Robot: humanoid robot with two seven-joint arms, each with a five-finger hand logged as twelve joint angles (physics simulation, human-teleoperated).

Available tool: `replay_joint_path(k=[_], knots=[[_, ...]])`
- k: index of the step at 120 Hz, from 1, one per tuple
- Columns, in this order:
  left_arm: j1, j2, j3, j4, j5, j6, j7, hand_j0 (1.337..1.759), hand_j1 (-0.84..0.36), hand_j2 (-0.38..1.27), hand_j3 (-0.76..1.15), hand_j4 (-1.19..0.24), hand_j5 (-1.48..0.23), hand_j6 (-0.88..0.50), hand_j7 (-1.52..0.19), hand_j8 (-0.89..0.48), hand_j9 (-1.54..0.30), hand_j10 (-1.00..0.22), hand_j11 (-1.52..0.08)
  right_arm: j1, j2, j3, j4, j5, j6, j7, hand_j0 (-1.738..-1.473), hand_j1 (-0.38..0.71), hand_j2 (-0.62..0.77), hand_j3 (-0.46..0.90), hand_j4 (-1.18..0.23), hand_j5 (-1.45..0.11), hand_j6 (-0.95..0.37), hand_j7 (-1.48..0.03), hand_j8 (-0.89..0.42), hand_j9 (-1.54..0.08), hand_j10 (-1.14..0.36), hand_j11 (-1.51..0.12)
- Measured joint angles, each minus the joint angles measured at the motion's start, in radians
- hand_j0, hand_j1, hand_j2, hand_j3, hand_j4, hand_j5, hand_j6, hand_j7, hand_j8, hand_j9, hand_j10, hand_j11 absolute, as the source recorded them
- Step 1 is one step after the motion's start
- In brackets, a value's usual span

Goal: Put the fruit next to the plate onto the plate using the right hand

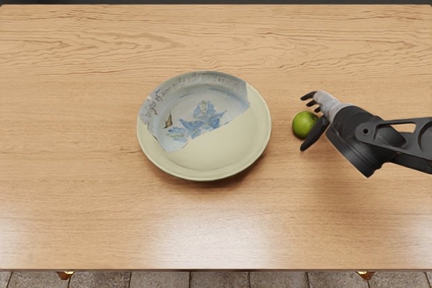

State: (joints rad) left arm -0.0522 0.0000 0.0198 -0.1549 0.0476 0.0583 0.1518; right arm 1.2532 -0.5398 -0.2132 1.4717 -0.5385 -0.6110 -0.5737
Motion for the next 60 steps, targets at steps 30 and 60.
replay_joint_path(k=[30,60], knots=[[0.0,0.0,0.0,0.0,0.0,0.0,0.0,1.658,0.07,0.05,0.0,-0.23,-0.3,-0.23,-0.3,-0.23,-0.3,-0.23,-0.3,-0.01,0.001,0.001,-0.019,-0.017,0.0,0.0,-1.658,-0.02,-0.05,0.0,-0.28,-0.36,-0.28,-0.36,-0.28,-0.36,-0.28,-0.36],[0.0,0.0,0.0,0.0,0.0,0.0,0.0,1.658,0.07,0.05,0.0,-0.23,-0.3,-0.23,-0.3,-0.23,-0.3,-0.23,-0.3,-0.019,0.033,0.001,-0.045,-0.022,-0.001,-0.001,-1.658,0.03,-0.06,0.0,-0.32,-0.41,-0.32,-0.41,-0.32,-0.41,-0.23,-0.52]])
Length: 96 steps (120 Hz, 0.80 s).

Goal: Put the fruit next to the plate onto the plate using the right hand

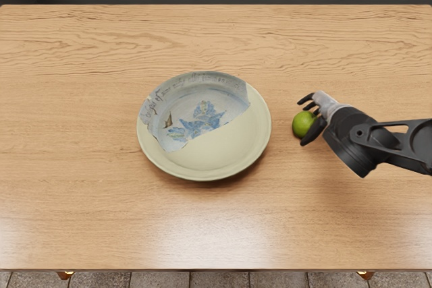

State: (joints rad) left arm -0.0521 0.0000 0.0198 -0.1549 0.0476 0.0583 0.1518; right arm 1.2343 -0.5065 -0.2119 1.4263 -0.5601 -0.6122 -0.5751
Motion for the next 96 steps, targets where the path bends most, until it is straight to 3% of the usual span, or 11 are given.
replay_joint_path(k=[12,26,54,96], knots=[[0.0,0.0,0.0,0.0,0.0,0.0,0.0,1.658,0.07,0.05,0.0,-0.23,-0.3,-0.23,-0.3,-0.23,-0.3,-0.23,-0.3,-0.001,0.004,0.0,-0.003,0.001,-0.001,-0.001,-1.658,0.05,-0.07,0.0,-0.34,-0.43,-0.33,-0.43,-0.32,-0.41,-0.16,-0.64],[0.0,0.0,0.0,0.0,0.0,0.0,0.0,1.658,0.07,0.05,0.0,-0.23,-0.3,-0.23,-0.3,-0.23,-0.3,-0.23,-0.3,-0.001,0.005,0.0,-0.003,0.001,-0.001,-0.001,-1.658,0.08,-0.07,0.0,-0.37,-0.45,-0.36,-0.46,-0.32,-0.41,-0.15,-0.67],[0.0,0.0,0.0,0.0,0.0,0.0,0.0,1.658,0.07,0.05,0.0,-0.23,-0.3,-0.23,-0.3,-0.23,-0.3,-0.23,-0.3,0.009,-0.003,0.001,0.004,0.001,0.001,0.0,-1.658,0.12,-0.05,0.0,-0.4,-0.52,-0.4,-0.52,-0.38,-0.5,-0.33,-0.58],[0.0,0.0,0.0,0.0,0.0,0.0,0.0,1.658,0.07,0.05,0.0,-0.23,-0.3,-0.23,-0.3,-0.23,-0.3,-0.23,-0.3,0.003,-0.005,0.003,0.004,-0.002,0.003,-0.01,-1.654,0.18,-0.03,0.0,-0.49,-0.65,-0.46,-0.64,-0.44,-0.65,-0.48,-0.67]])
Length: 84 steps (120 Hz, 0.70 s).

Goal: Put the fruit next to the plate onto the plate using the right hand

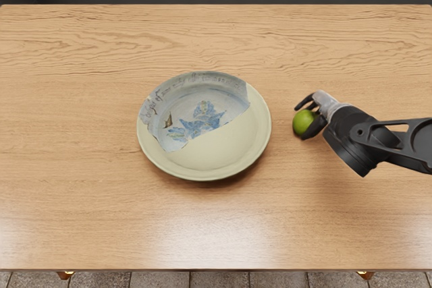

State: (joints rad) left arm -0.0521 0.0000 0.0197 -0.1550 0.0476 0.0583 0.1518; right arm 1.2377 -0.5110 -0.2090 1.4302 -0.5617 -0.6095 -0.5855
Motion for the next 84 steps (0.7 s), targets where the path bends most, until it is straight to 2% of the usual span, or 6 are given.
replay_joint_path(k=[31,44,65,84], knots=[[0.0,0.0,0.0,0.0,0.0,0.0,0.0,1.658,0.07,0.05,0.0,-0.23,-0.3,-0.23,-0.3,-0.23,-0.3,-0.23,-0.3,0.007,-0.003,0.0,0.001,0.005,-0.002,-0.023,-1.652,0.23,0.09,0.0,-0.61,-0.78,-0.39,-0.79,-0.39,-0.79,-0.6,-0.79],[0.0,0.0,0.0,0.0,0.0,0.0,0.0,1.658,0.07,0.05,0.0,-0.23,-0.3,-0.23,-0.3,-0.23,-0.3,-0.23,-0.3,0.009,-0.02,0.003,0.01,0.011,-0.003,-0.025,-1.652,0.26,0.15,0.0,-0.58,-0.84,-0.35,-0.84,-0.35,-0.84,-0.6,-0.85],[0.0,0.0,0.0,0.0,0.0,0.0,0.0,1.658,0.07,0.05,0.0,-0.23,-0.3,-0.23,-0.3,-0.23,-0.3,-0.23,-0.3,0.029,-0.038,0.006,0.024,0.017,-0.004,-0.025,-1.653,0.28,0.37,0.0,-0.59,-0.93,-0.36,-0.93,-0.36,-0.94,-0.63,-0.94],[0.0,0.0,0.0,0.0,0.0,0.0,0.0,1.658,0.07,0.05,0.0,-0.23,-0.3,-0.23,-0.3,-0.23,-0.3,-0.23,-0.3,0.063,-0.058,0.008,0.051,0.022,-0.001,-0.024,-1.651,0.28,0.35,0.0,-0.54,-1.02,-0.31,-0.99,-0.31,-1.03,-0.58,-1.05]])
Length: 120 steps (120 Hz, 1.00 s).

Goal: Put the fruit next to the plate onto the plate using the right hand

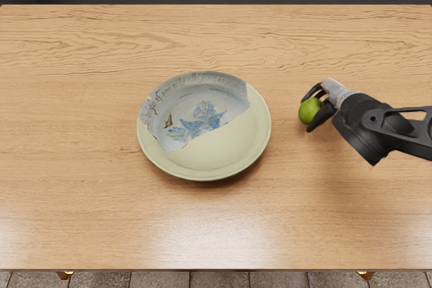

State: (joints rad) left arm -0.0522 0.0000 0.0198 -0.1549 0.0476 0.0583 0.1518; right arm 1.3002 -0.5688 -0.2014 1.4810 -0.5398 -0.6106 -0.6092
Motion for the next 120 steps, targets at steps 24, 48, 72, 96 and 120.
replay_joint_path(k=[24,48,72,96,120], knots=[[0.0,0.0,0.0,0.0,0.0,0.0,0.0,1.658,0.07,0.05,0.0,-0.23,-0.3,-0.23,-0.3,-0.23,-0.3,-0.23,-0.3,0.053,-0.076,0.074,0.065,0.035,0.001,0.0,-1.649,0.28,0.37,0.0,-0.53,-1.05,-0.31,-1.02,-0.3,-1.06,-0.58,-1.09],[0.0,0.0,0.0,0.0,0.0,0.0,0.0,1.658,0.07,0.05,0.0,-0.23,-0.3,-0.23,-0.3,-0.23,-0.3,-0.23,-0.3,0.141,-0.075,0.125,0.132,0.102,0.001,0.0,-1.649,0.28,0.35,0.0,-0.5,-1.09,-0.3,-1.03,-0.28,-1.08,-0.57,-1.1],[0.0,0.0,0.0,0.0,0.0,0.0,0.0,1.658,0.07,0.05,0.0,-0.23,-0.3,-0.23,-0.3,-0.23,-0.3,-0.23,-0.3,0.216,0.069,0.126,0.14,0.142,0.002,0.0,-1.649,0.26,0.34,0.0,-0.51,-1.09,-0.3,-1.04,-0.29,-1.09,-0.58,-1.11],[0.0,0.0,0.0,0.0,0.0,0.0,0.0,1.658,0.07,0.05,0.0,-0.23,-0.3,-0.23,-0.3,-0.23,-0.3,-0.23,-0.3,0.232,0.306,0.062,0.049,0.154,0.003,0.001,-1.65,0.29,0.41,0.0,-0.5,-1.09,-0.3,-1.04,-0.29,-1.09,-0.58,-1.11],[0.0,0.0,0.0,0.0,0.0,0.0,0.0,1.658,0.07,0.05,0.0,-0.23,-0.3,-0.23,-0.3,-0.23,-0.3,-0.23,-0.3,0.211,0.436,0.012,-0.038,0.157,0.004,0.001,-1.65,0.25,0.31,0.0,-0.48,-1.12,-0.33,-1.06,-0.33,-1.13,-0.66,-1.13]])
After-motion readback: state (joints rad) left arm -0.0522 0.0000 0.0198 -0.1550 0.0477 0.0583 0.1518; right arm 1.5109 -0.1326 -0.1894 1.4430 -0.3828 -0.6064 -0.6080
